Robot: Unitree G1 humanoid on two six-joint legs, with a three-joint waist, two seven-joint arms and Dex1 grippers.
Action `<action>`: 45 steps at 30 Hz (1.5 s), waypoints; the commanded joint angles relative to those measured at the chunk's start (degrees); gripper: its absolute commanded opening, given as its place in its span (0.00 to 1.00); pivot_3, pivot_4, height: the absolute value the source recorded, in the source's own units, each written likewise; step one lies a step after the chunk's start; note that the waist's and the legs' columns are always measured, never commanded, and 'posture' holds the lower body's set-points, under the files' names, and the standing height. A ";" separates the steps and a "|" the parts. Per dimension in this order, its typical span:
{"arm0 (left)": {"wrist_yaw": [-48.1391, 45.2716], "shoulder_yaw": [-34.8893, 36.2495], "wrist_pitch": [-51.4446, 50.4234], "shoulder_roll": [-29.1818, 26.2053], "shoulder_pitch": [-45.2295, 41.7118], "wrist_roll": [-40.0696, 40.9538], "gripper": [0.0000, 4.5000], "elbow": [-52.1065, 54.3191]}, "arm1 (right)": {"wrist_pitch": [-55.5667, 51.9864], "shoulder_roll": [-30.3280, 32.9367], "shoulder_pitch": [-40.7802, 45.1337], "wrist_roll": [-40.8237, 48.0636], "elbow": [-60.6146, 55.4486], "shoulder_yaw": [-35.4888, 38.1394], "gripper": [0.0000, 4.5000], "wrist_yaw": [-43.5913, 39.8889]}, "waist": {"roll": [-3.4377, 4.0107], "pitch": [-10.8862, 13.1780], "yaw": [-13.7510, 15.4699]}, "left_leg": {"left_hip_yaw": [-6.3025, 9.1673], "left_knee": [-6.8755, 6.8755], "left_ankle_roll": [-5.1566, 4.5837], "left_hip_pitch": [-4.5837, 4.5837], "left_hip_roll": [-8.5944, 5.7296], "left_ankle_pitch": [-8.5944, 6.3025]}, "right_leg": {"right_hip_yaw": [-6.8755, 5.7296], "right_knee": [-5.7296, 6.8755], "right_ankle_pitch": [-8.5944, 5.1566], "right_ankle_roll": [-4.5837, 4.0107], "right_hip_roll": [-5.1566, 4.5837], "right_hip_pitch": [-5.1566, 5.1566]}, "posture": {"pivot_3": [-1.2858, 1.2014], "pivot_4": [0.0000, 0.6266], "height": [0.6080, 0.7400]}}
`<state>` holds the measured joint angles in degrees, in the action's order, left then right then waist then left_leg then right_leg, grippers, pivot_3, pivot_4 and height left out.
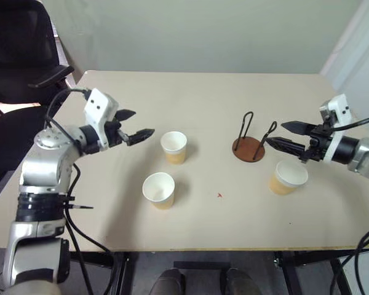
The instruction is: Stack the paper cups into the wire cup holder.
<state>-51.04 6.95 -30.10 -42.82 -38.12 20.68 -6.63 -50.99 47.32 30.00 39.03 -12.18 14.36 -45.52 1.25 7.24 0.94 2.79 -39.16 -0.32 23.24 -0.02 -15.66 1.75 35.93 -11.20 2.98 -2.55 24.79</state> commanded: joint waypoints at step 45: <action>-13.45 -6.43 5.67 1.31 -7.58 -0.95 1.00 -3.35 | -1.76 -5.42 8.93 -10.54 9.63 -12.15 0.99 8.52 | -0.03 -0.01 -0.27 | 0.01 0.02 -0.03 0.01 0.05 0.02 | -0.02 -0.01 0.05 -0.01 -0.03 0.04 | 0.52 0.24 1.00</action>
<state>-64.62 -0.62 -25.38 -40.58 -45.68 19.89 -11.70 -54.03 41.95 37.38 28.96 -1.92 1.48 -37.43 1.22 7.23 0.67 2.81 -39.13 -0.35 23.25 0.04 -15.64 1.73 35.93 -11.16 2.96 -2.58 24.84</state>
